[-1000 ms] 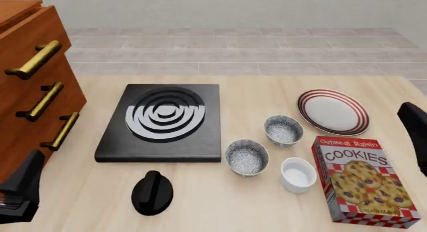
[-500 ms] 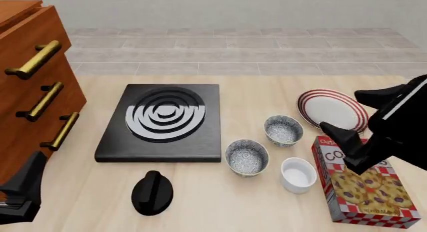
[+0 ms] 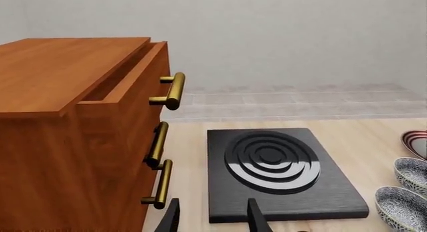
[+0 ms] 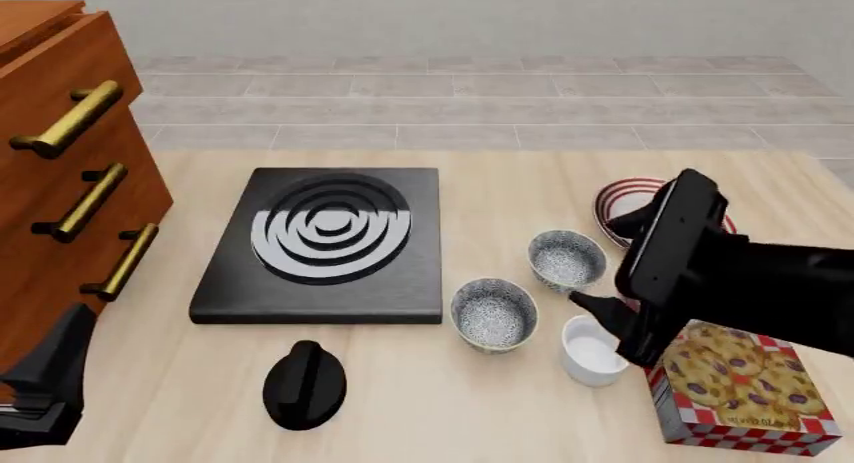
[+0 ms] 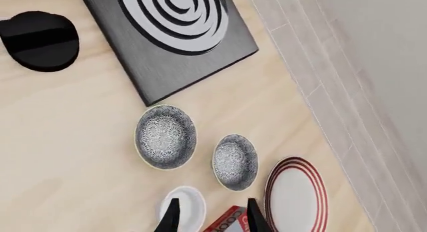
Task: Pick the akita bowl from table center and place it on the plate.
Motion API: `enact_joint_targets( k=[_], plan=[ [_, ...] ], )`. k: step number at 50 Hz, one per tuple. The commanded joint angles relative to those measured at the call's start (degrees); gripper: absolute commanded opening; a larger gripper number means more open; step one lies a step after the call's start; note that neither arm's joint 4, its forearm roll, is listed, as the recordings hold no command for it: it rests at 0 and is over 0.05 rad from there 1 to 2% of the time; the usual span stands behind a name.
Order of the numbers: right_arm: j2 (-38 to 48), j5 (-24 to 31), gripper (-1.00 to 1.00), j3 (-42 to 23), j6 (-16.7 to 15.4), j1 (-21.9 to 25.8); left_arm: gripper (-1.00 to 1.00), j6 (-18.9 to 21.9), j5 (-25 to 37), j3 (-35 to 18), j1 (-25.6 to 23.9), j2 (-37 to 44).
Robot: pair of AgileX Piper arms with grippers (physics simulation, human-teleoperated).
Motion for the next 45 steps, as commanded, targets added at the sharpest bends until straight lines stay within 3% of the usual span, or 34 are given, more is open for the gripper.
enact_joint_targets(
  k=[1,14,16,21,25,28,45],
  plan=[
    [5.19,1.11,1.0,-1.23,-3.25,3.95,1.0,-0.01,0.19,-0.04,-0.21,-0.12],
    [10.97,2.4,1.0,-2.79,-6.29,7.26,1.0,-0.09,-0.16,0.08,-0.32,0.24],
    [11.89,2.89,1.0,-4.19,-5.59,7.63,1.0,-0.08,-0.32,0.1,-0.33,0.41],
    [14.36,1.37,1.0,-2.75,-9.43,6.97,1.0,-0.08,-0.22,0.19,-0.29,0.24],
    [15.45,1.13,1.0,-3.35,-9.39,7.4,1.0,-0.04,-0.08,0.09,-0.33,0.21],
    [17.04,-0.45,1.0,-1.41,-12.83,6.95,1.0,-0.03,-0.41,0.34,-0.28,0.52],
    [22.52,-2.25,1.0,-3.59,-13.67,8.82,1.0,-0.92,-0.26,-0.04,-0.83,0.97]
  ],
)
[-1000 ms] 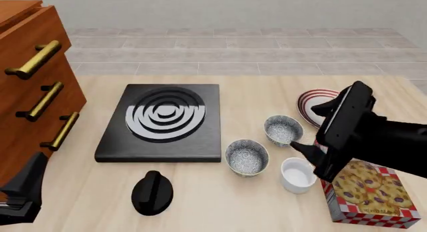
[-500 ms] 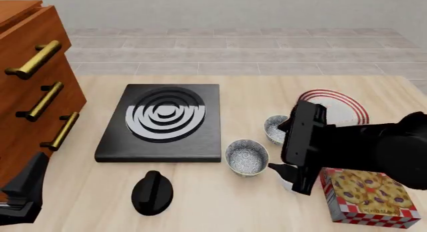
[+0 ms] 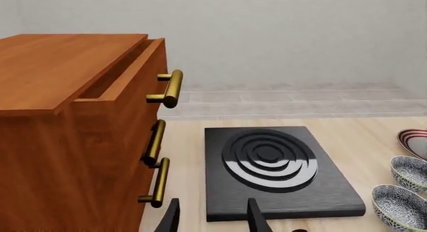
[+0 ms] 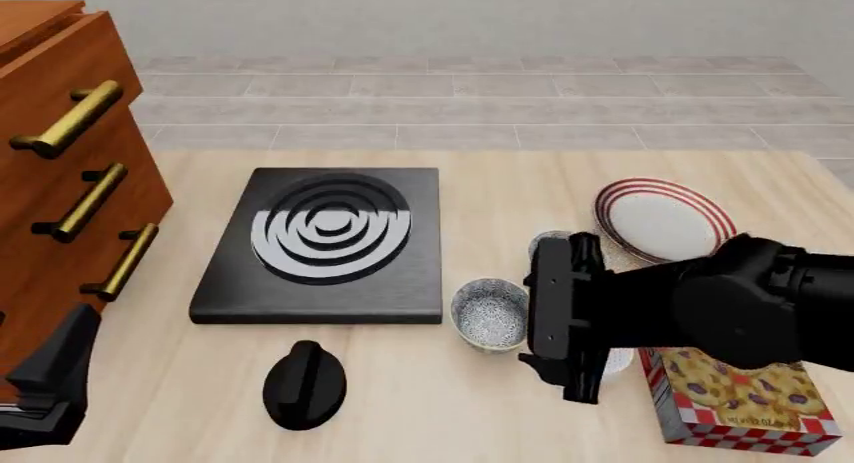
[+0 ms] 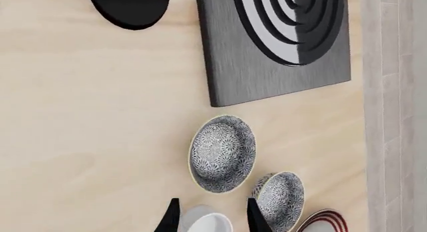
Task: Pick the akita bowl from table center and place it on the plate.
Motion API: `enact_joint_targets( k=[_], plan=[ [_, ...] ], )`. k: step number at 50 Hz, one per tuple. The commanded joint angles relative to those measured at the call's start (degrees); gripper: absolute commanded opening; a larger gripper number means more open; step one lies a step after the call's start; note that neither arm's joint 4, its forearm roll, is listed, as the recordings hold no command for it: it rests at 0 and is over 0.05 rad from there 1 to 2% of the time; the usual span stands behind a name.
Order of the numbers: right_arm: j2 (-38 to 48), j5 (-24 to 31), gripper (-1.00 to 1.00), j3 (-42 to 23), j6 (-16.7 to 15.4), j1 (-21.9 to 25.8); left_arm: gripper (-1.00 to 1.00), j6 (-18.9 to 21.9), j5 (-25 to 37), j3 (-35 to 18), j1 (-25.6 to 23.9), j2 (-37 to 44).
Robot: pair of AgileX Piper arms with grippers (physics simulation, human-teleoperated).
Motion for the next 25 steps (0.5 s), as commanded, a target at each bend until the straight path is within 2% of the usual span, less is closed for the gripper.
enact_joint_targets(
  k=[1,25],
  plan=[
    [4.11,-2.29,1.0,-0.43,-2.03,0.48,1.0,-0.46,0.37,-0.16,-0.32,-0.15],
    [14.52,-7.65,1.0,-2.11,-4.59,-0.68,1.0,-0.66,0.81,-0.37,-0.84,-0.34]
  ],
)
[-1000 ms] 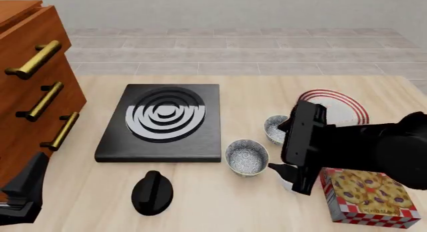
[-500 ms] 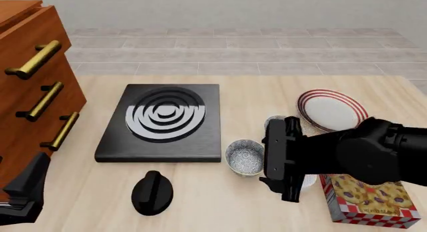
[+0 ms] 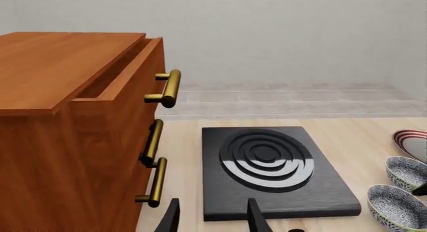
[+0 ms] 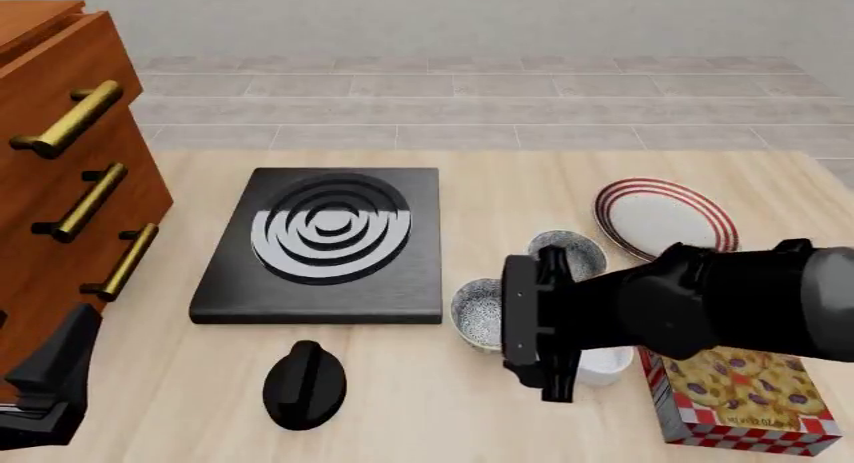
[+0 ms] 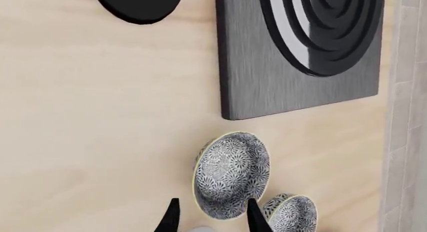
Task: Pick the akita bowl from table center and place it on the plate.
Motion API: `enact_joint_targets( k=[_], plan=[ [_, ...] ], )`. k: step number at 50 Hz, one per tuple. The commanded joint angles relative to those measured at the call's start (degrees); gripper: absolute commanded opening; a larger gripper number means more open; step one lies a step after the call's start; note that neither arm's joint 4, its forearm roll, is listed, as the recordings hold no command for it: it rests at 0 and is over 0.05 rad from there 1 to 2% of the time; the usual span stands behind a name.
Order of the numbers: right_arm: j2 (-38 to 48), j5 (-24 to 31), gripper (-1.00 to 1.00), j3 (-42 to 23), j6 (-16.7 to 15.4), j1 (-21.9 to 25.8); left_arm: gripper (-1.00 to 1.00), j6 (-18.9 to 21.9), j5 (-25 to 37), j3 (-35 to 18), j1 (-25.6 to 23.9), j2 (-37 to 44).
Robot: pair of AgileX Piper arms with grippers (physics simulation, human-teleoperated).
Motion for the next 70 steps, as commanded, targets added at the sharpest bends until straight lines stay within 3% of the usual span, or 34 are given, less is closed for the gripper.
enact_joint_targets(
  k=[1,15,67,68,70],
  plan=[
    [4.3,-2.61,1.0,-0.36,-1.78,-1.05,1.0,0.15,0.37,-0.2,-0.25,-0.35],
    [8.47,-6.09,1.0,0.33,-1.42,-1.08,1.0,0.03,0.58,-0.77,-0.28,0.03],
    [14.91,-11.04,1.0,2.4,-0.18,-0.85,1.0,0.02,0.51,-0.32,-0.73,-0.31],
    [15.04,-11.17,-1.0,2.62,-0.14,-0.49,1.0,0.01,0.61,-0.36,-0.71,-0.37],
    [14.47,-10.9,-1.0,2.66,-0.43,-0.67,1.0,0.0,0.66,-0.36,-0.7,-0.41]
  ],
)
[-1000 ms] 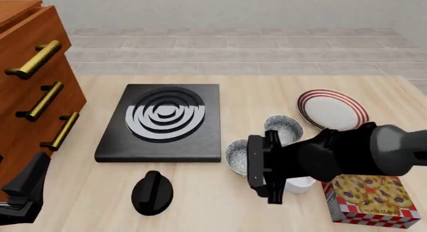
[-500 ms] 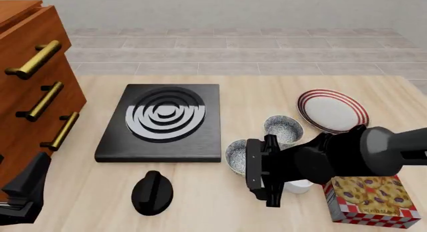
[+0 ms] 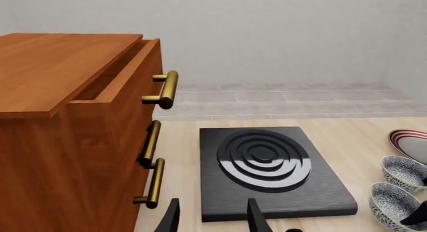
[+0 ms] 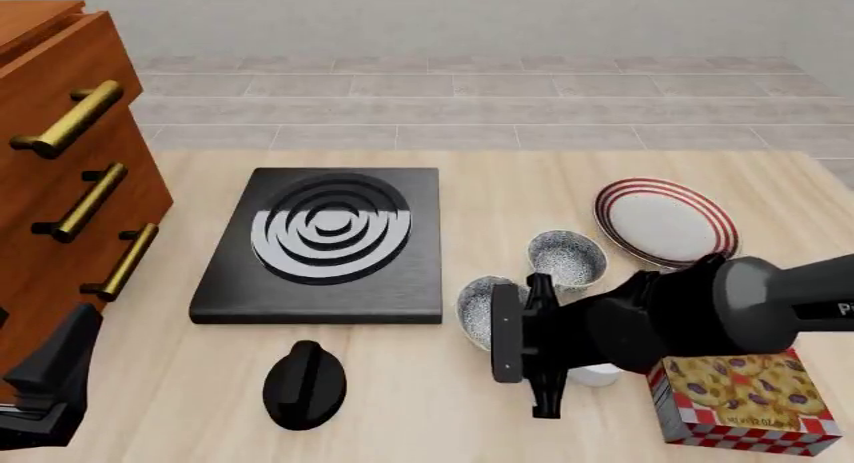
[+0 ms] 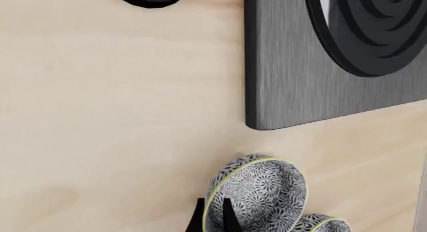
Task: Pick the akita bowl from table center and place it on the plate.
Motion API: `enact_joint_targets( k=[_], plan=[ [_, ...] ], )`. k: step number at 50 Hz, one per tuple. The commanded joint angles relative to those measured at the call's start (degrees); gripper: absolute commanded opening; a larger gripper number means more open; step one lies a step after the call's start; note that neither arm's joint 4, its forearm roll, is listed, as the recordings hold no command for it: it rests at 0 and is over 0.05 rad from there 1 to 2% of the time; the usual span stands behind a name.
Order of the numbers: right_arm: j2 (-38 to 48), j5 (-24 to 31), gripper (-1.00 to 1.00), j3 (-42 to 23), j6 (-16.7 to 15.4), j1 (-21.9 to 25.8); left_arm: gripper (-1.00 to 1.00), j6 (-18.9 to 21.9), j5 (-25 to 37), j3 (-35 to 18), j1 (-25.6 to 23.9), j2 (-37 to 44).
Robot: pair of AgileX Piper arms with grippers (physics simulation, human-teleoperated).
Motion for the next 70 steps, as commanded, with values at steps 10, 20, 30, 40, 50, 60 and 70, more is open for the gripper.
enact_joint_targets(
  k=[10,20,30,40,50,60,70],
  plan=[
    [3.15,-3.54,-1.0,2.3,0.39,1.01,1.0,0.04,0.61,-0.16,-0.15,-0.46],
    [1.35,-2.3,-1.0,2.31,0.54,2.15,1.0,0.06,0.5,-0.15,-0.24,-0.38],
    [-1.11,-0.23,-1.0,2.27,-0.25,2.4,1.0,0.09,0.68,-0.36,-0.28,-0.34],
    [-7.47,6.56,-1.0,0.41,-0.47,3.42,1.0,-0.06,0.37,-0.41,-0.3,-0.04],
    [-12.31,10.72,-1.0,-1.44,-0.72,4.05,1.0,-0.03,1.04,-0.48,-0.38,-0.72],
    [-15.74,14.38,-1.0,-3.9,-0.87,4.34,1.0,0.01,1.18,-0.54,-0.44,-0.77],
    [-17.53,16.84,-1.0,-6.49,-0.38,2.54,1.0,0.01,0.48,0.04,-0.54,-0.65]
  ],
)
